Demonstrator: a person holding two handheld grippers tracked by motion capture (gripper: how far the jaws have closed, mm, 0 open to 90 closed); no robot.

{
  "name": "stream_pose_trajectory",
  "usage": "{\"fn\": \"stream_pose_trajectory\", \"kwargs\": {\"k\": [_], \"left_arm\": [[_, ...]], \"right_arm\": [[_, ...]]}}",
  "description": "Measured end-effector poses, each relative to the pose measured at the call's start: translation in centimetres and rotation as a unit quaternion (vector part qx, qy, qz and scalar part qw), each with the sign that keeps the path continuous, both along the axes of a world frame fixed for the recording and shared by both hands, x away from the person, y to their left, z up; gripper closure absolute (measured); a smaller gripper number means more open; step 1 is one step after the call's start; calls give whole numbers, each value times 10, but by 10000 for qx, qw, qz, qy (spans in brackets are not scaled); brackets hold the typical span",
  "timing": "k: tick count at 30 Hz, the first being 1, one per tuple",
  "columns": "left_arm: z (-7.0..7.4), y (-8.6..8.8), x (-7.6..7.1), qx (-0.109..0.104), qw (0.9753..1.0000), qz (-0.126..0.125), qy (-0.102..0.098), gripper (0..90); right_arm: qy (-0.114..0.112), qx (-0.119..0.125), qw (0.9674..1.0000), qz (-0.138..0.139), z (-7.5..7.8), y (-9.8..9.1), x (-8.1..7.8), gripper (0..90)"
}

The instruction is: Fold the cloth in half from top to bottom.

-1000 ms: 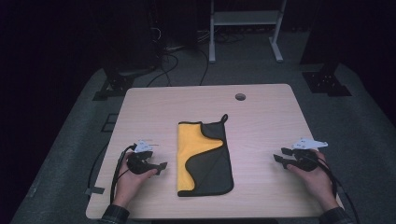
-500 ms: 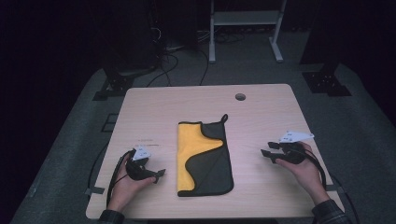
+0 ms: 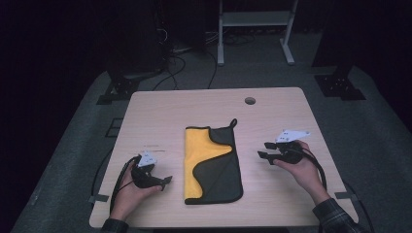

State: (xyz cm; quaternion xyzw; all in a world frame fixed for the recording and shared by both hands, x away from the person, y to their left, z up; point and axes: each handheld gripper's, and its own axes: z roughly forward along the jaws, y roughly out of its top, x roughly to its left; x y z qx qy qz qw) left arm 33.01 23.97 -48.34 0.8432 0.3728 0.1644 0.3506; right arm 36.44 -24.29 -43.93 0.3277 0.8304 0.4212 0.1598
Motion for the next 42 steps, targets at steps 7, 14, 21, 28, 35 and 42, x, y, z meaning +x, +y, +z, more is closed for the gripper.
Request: {"fn": "stream_pose_trajectory", "kwargs": {"k": [7, 14, 21, 28, 35, 42], "left_arm": [[0, 0, 0, -3, 10000, 4, 1, 0], [0, 0, 0, -9, 10000, 11, -5, 0], [0, 0, 0, -16, 10000, 15, -11, 0], [0, 0, 0, -30, 10000, 22, -13, 0], [0, 0, 0, -11, 10000, 12, -17, 0], [0, 0, 0, -12, 10000, 13, -17, 0]], "right_arm": [[6, 102, 9999, 82, 5, 11, 9, 509], [-43, 144, 9997, 180, 12, 26, 19, 520], [-70, 135, 9994, 311, 17, 45, 30, 525], [-62, 152, 9988, 457, 18, 67, 42, 532], [-20, 166, 9981, 598, 18, 90, 54, 534], [93, 176, 9971, 736, 12, 114, 66, 538]]}}
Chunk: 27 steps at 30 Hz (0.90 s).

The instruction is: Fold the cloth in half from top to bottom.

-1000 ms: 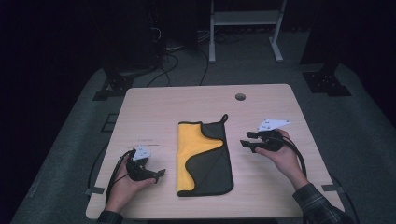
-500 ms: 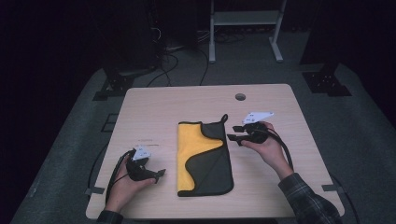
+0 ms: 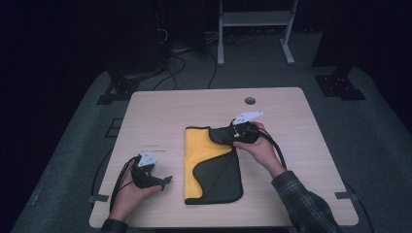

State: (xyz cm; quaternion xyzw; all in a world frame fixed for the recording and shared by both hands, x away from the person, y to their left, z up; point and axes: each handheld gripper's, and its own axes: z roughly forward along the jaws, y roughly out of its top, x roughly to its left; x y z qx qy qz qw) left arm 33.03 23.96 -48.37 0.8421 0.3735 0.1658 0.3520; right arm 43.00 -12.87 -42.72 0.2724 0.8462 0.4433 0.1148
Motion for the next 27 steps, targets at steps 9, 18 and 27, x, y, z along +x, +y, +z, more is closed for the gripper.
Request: {"fn": "stream_pose_trajectory", "kwargs": {"k": [9, 18, 27], "left_arm": [[0, 0, 0, -10, 10000, 5, 7, 0], [0, 0, 0, -6, 10000, 3, 7, 0], [0, 0, 0, -5, 10000, 4, 7, 0]], "right_arm": [[50, -139, 9998, 125, -14, 27, 10, 540], [149, -257, 9995, 75, -29, 44, 19, 538], [211, -399, 9990, -52, -36, 49, 24, 742]]}}
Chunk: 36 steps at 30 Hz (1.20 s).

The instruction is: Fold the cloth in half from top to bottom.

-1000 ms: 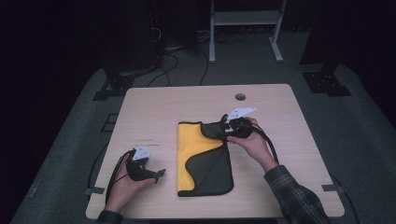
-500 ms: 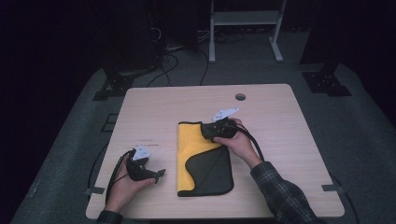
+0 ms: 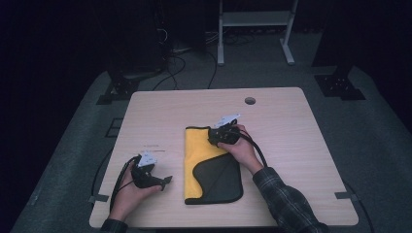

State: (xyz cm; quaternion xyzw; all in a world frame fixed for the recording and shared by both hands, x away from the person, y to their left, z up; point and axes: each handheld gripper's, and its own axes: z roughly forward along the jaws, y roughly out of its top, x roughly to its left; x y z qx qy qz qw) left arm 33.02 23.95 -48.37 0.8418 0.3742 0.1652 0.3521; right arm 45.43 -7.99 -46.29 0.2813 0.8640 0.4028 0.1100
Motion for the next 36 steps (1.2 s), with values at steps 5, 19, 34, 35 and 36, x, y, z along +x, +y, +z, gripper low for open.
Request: {"fn": "stream_pose_trajectory", "kwargs": {"k": [5, 19, 34, 35, 36], "left_arm": [[0, 0, 0, -2, 10000, 0, -1, 0], [0, 0, 0, 0, 10000, 0, -1, 0], [0, 0, 0, 0, 10000, 0, -3, 0], [0, 0, 0, 1, 10000, 0, -1, 0], [0, 0, 0, 1, 10000, 0, -3, 0]], "right_arm": [[61, 120, 9998, -124, 3, -6, 4, 802], [67, 219, 9984, -524, 15, -34, 23, 811], [331, 29, 9940, -1040, -3, -53, 43, 792], [251, -22, 9938, -1085, -4, -54, 44, 785], [249, -13, 9934, -1123, -5, -56, 45, 775]]}}
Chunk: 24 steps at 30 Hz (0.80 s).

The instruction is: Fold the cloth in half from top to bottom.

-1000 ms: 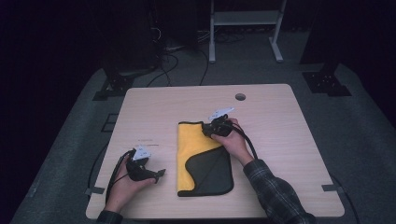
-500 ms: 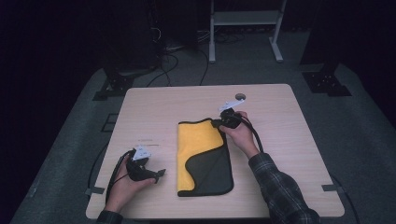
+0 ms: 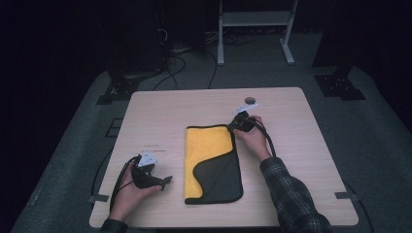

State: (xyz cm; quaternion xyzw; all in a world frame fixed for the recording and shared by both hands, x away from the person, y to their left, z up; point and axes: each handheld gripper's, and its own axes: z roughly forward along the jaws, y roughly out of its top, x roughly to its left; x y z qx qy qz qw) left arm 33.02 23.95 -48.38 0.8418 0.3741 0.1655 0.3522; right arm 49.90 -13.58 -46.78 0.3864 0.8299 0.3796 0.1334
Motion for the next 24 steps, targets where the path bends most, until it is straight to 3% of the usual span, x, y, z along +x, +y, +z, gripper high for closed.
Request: {"fn": "stream_pose_trajectory", "kwargs": {"k": [7, 12, 16, 17, 24], "left_arm": [[0, 0, 0, 0, 10000, 0, 1, 0], [0, 0, 0, -2, 10000, 1, 1, 0], [0, 0, 0, 0, 10000, 0, 1, 0], [0, 0, 0, -2, 10000, 1, 1, 0], [0, 0, 0, -2, 10000, 1, 0, 0]], "right_arm": [[-47, 50, 9999, -125, -3, -8, 1, 730], [-205, 259, 9994, -99, 10, -14, -6, 718], [-225, 361, 9991, 49, 20, -16, -16, 703], [-236, 397, 9987, 201, 23, -14, -25, 696], [-190, 455, 9962, 714, 22, -1, -56, 681]]}}
